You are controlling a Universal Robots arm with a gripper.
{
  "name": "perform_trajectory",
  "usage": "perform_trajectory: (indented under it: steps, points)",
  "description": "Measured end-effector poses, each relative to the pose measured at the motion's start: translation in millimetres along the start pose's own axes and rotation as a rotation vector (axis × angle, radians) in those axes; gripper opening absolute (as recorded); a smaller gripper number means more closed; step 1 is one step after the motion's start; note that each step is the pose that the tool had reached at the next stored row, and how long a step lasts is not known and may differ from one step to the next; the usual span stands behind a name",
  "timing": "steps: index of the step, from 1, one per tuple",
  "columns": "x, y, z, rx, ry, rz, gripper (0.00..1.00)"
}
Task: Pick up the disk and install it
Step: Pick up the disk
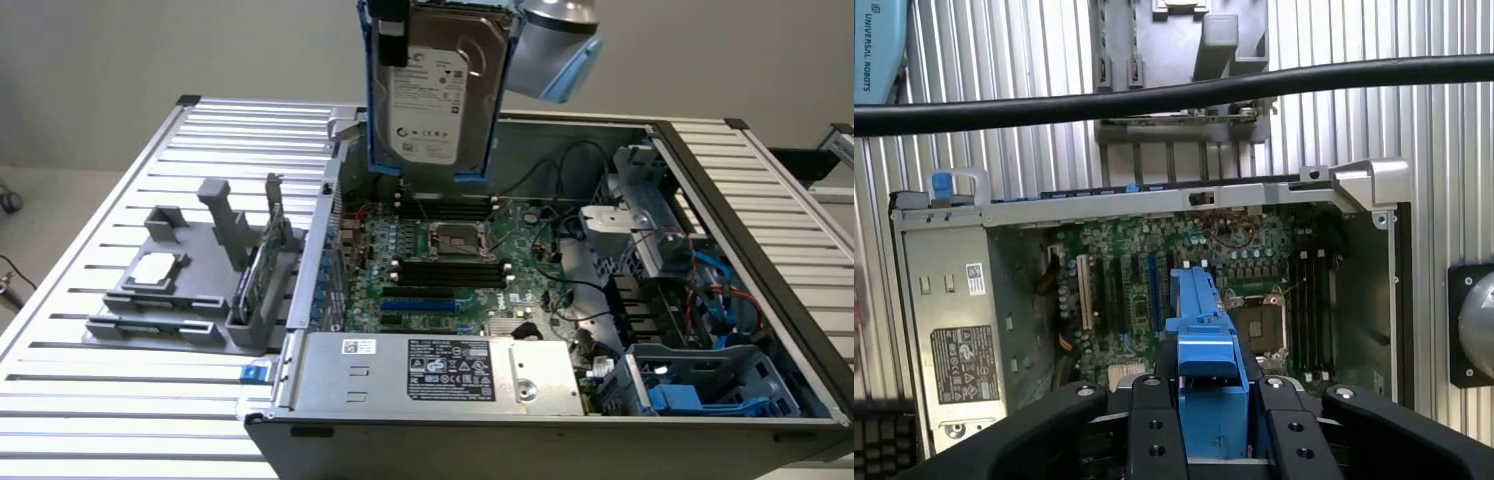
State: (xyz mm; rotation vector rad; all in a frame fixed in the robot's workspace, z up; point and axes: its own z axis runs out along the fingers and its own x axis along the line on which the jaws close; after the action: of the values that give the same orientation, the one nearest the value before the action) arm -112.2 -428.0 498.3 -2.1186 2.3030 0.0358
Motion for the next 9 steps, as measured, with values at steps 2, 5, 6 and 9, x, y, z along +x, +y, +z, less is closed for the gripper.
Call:
perform_trajectory:
  steps: [2, 5, 6, 9]
  points:
    - [4.3, -5.0, -0.1, -0.0001, -0.0011, 0.000, 0.33]
    - [10.6, -12.8, -0.3, -0.0002, -0.0027, 0.000, 0.33]
    - [12.7, -15.4, -0.4, -0.0002, -0.0032, 0.000, 0.33]
    - [18.8, -24.0, -0.6, -0.0004, -0.0052, 0.000, 0.33]
